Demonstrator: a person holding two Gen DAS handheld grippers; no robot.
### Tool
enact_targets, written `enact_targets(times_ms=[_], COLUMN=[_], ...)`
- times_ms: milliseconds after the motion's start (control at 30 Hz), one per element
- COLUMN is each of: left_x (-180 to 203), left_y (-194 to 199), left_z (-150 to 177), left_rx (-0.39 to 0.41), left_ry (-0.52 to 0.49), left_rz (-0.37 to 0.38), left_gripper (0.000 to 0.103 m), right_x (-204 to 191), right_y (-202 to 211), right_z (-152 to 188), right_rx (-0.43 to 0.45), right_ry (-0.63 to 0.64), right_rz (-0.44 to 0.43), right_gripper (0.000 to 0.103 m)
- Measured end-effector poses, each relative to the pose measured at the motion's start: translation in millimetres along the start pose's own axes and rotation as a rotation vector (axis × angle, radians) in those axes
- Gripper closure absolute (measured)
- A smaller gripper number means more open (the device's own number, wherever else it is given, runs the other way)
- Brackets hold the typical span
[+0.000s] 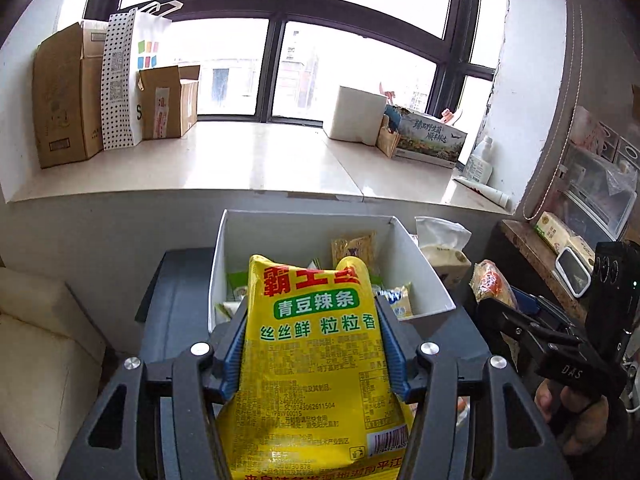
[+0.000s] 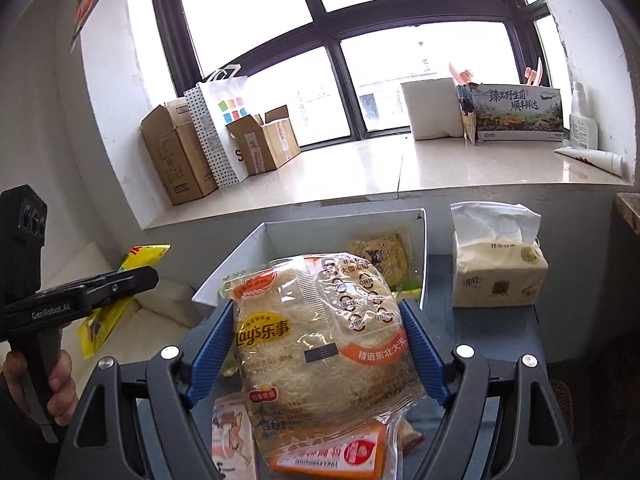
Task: Organize snacks
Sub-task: 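Carry the bun with the right gripper while the left carries the yellow pouch toward the box, then drop the bun and yellow pouch into the white box, opening both grippers, then grasp the orange packet with the right gripper while the left grasps the long printed bag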
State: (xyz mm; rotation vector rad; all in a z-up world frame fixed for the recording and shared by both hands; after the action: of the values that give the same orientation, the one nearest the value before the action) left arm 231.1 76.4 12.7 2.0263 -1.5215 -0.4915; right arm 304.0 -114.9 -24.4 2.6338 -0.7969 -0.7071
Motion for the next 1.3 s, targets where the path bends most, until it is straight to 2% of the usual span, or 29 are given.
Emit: enact_targets(times_ms=[200,267,300,333,433,500,667,900,1067,1200,1300], left_x=[9,15,19,19,20,21,16,7,7,11,9], left_y=[-48,-62,-71,-77,-88,-87,-81,-46,-4,23,34], left_z=[-42,-48,-49,-51,-47,-42,-31,-23,14,70,112], left_rx=[-0.008,-0.019,-0.037,-0.047,-0.073,-0.069,-0.066,-0.026,-0.009,-0.023,-0.053], left_ry=[-0.039,-0.061,-0.072,-0.072,-0.078,-0.085,-0.093,-0.079,-0.091,-0.098,-0.075], left_rz=[-0.043,-0.036,-0.029,-0.045,-0.077,-0.059,-0.071,-0.045,-0.003,0.052,0.056], left_gripper=[0.040,0.028,0.010,0.000,0.000,0.000,0.000,0.000,0.000,0.000,0.000], right_x=[32,40,44,47,52,53,56,39,15,2,1], right_y=[-42,-52,-57,-62,-61,-56,-46,-17,13,39,55], right_z=[-41,-50,-53,-56,-57,-53,-43,-39,-11,40,82], right_rx=[-0.028,-0.034,-0.038,-0.043,-0.039,-0.030,-0.030,0.011,0.010,0.001,-0.018], right_ry=[-0.033,-0.040,-0.049,-0.052,-0.031,-0.051,-0.070,-0.053,0.008,-0.001,-0.067], right_rz=[0.060,0.052,0.050,0.059,0.128,0.110,0.124,0.068,0.049,0.023,0.009], right_gripper=[0.019,0.016,0.007,0.001,0.000,0.000,0.000,0.000,0.000,0.000,0.000])
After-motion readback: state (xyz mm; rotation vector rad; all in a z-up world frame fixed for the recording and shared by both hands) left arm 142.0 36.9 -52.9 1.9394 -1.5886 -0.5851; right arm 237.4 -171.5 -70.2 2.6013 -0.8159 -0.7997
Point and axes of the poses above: each gripper's, at about its wrist camera, not at the fingertips, and y roughly against the way its jaws point, x to its right, z to its underside, the point moved 6 cm from there along -y, roughly the way its jaws point, and after that the axes turned 14 degrees about -z, right-handed, at the moved point
